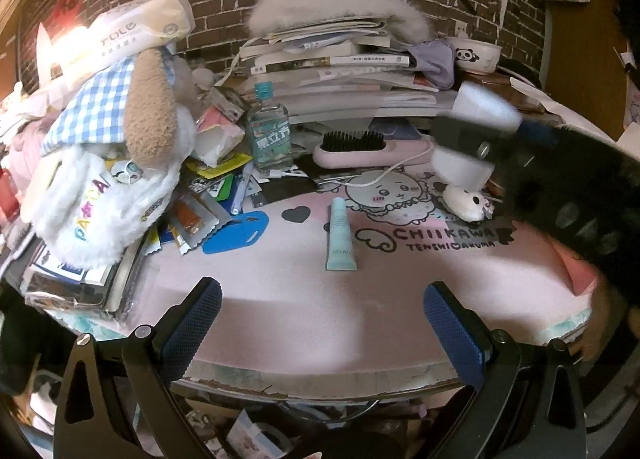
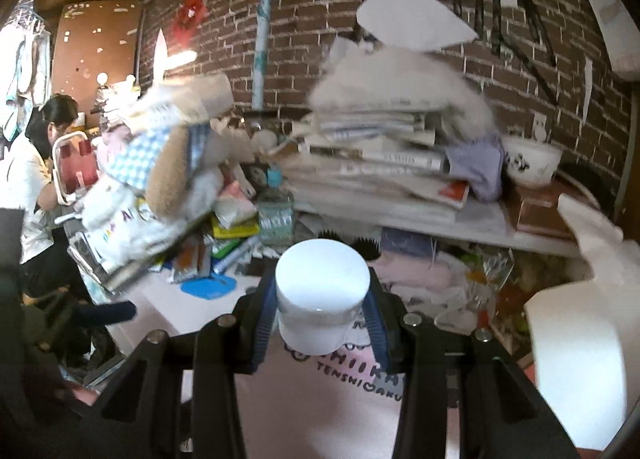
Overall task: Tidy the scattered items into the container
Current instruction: 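Carry the white cylinder with the right gripper over the white box, then open the right gripper to drop the cylinder into the box, then withdraw the right gripper while the left gripper approaches the pale blue tube, then grasp the pale blue tube with the left gripper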
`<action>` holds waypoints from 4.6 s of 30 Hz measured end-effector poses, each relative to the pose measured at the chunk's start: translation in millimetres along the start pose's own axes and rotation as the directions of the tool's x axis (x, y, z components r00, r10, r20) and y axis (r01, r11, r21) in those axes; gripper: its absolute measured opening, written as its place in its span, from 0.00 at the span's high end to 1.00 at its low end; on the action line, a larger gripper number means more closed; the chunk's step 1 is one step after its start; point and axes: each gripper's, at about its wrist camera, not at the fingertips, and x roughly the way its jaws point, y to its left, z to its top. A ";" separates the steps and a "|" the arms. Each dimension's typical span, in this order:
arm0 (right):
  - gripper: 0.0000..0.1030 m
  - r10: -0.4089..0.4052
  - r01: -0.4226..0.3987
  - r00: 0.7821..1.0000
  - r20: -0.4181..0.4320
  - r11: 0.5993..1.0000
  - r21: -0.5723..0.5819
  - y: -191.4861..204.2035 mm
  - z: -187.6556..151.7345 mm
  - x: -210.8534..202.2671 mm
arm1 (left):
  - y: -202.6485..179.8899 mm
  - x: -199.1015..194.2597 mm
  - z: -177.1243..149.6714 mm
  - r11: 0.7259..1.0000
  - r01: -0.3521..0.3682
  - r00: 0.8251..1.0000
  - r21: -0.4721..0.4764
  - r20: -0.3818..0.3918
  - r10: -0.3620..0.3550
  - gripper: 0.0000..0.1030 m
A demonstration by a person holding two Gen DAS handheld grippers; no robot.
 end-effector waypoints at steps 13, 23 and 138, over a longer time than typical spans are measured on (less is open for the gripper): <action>0.63 -0.003 0.006 0.999 -0.032 0.996 0.090 -66.1 31.1 -61.8 | -13.2 6.7 5.7 0.999 0.014 1.000 0.029 -0.012 -0.014 0.02; 0.63 -0.227 0.242 0.966 -0.126 0.962 0.124 -176.3 26.8 -106.6 | -28.3 15.8 10.6 0.998 0.048 0.999 0.050 -0.024 -0.047 0.02; 0.19 0.319 -0.283 0.926 -0.204 0.941 0.188 -35.6 -103.1 -41.4 | -8.5 125.5 48.8 0.996 0.070 0.989 0.057 -0.133 -0.062 0.71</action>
